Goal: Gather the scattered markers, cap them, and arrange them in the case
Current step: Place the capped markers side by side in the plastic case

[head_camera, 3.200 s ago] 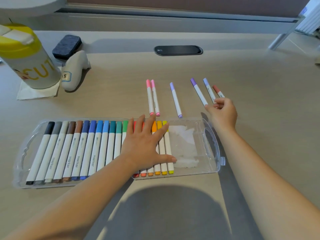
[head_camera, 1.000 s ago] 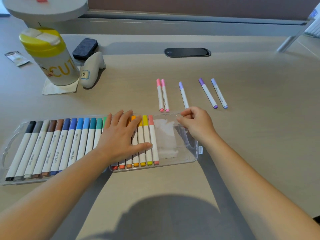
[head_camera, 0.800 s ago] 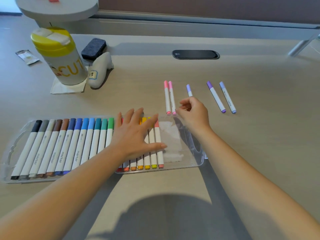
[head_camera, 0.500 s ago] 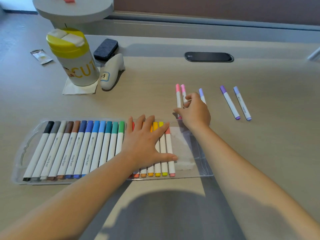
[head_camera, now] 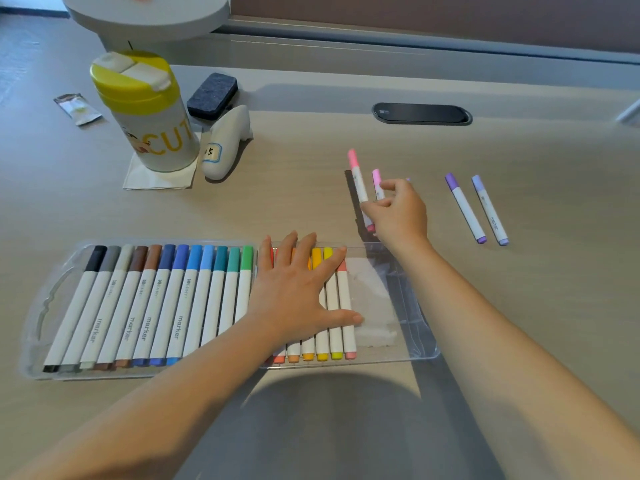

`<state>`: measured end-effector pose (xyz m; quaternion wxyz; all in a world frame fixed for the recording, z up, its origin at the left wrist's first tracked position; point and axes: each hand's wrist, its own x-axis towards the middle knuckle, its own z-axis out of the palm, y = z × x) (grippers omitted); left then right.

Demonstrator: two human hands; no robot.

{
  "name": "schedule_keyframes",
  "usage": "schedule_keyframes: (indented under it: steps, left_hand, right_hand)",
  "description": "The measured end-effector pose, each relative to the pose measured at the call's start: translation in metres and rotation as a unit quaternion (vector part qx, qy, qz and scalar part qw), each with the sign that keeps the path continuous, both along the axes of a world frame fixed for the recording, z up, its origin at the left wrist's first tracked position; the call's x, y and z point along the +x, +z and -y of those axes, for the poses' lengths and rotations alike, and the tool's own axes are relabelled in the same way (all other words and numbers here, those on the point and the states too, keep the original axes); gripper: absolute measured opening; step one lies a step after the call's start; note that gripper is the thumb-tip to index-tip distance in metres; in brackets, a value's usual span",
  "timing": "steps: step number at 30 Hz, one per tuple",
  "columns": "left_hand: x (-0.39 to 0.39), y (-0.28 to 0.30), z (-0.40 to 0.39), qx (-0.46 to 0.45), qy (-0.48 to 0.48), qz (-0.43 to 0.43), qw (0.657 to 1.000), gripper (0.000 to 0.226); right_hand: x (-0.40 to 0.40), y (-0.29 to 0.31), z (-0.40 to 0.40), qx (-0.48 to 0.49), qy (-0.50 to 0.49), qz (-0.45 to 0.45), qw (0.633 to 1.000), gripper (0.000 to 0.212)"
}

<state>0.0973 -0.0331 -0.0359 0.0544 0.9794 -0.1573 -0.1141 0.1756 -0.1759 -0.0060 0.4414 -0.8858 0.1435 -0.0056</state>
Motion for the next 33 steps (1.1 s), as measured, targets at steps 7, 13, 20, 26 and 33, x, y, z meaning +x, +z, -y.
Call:
schedule_keyframes:
  steps: [7,13,20,26,33]
  left_hand:
    - [0.003,-0.001,-0.008,0.000,-0.036,0.014,0.999,0.101]
    - [0.002,0.001,-0.008,-0.027,-0.020,0.016,0.999,0.100]
    - [0.000,0.015,-0.014,-0.139,0.012,-0.007,0.990,0.080]
    - [-0.006,0.021,-0.026,-0.146,0.018,-0.018,0.989,0.068]
    - [-0.008,0.021,-0.019,-0.089,-0.002,-0.015,0.996,0.071]
  right_hand:
    - [-0.045,0.027,0.015,0.225,0.035,-0.039,0.973,0.068]
    - [-0.075,0.025,0.016,0.263,0.054,-0.136,0.954,0.025]
    - [-0.089,0.016,0.015,0.211,0.079,-0.218,0.950,0.016]
    - [-0.091,0.015,0.009,0.140,0.125,-0.278,0.942,0.017]
    - [-0.092,0.009,0.006,0.099,0.071,-0.188,0.975,0.014]
